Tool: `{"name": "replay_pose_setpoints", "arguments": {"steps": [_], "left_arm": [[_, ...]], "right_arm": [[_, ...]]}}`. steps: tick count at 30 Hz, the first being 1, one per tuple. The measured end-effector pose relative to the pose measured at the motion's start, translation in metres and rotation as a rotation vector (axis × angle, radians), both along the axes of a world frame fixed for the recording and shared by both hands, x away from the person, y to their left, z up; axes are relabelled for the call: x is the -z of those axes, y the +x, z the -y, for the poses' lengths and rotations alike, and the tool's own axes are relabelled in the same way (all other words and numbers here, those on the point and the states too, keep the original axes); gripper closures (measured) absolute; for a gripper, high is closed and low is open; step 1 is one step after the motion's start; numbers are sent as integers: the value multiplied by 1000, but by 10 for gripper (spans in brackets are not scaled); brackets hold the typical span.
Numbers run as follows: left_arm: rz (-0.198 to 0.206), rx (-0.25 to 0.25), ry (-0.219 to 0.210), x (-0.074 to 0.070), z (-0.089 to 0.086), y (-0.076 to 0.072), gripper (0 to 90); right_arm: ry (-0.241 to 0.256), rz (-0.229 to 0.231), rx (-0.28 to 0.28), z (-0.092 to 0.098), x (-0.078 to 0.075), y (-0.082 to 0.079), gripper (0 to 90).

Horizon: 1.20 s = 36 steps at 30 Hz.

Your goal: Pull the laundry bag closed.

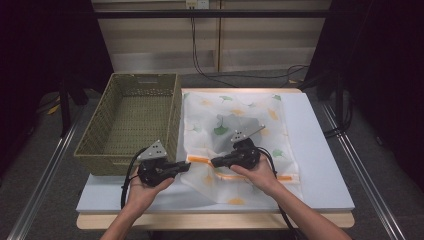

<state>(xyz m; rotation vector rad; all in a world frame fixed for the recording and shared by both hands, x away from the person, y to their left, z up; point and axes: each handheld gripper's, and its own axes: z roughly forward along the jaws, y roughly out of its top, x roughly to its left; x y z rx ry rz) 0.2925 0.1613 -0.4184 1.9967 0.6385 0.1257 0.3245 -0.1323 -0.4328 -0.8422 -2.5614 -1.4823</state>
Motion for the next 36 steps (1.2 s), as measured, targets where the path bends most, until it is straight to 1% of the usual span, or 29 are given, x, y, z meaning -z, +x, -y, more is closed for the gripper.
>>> {"name": "replay_pose_setpoints", "arguments": {"steps": [7, 8, 11, 14, 15, 18, 22, 27, 30, 33, 34, 36], "left_arm": [[2, 1, -5, 0, 0, 0, 881], [1, 0, -2, -1, 0, 0, 881], [3, -4, 8, -1, -1, 0, 881], [-5, -5, -9, 0, -1, 0, 881], [-3, 0, 0, 0, -1, 0, 881], [0, -2, 5, 0, -1, 0, 881], [1, -4, -6, -1, -3, 0, 881], [7, -5, -3, -2, -2, 1, 881], [2, -2, -11, -2, -1, 1, 881], [10, 0, 2, -3, 0, 0, 881], [8, 2, 1, -3, -1, 0, 881], [7, 2, -4, -3, -1, 0, 881]], "right_arm": [[0, 4, 2, 3, -1, -2, 900], [9, 2, 6, 4, -1, -2, 900], [7, -3, 7, 4, 1, -1, 900], [9, -7, 11, 6, 2, -1, 900], [8, -4, 9, 6, 2, -1, 900], [6, -3, 6, 7, 3, -1, 900], [3, -7, 13, 8, 4, -1, 900], [-1, 0, 17, 9, 1, -3, 900], [1, 0, 15, 11, 0, -4, 900], [-5, -2, 18, 12, -1, -4, 900], [-14, 2, 19, 12, -1, -4, 900], [-15, 4, 19, 13, -1, -5, 900]]}}
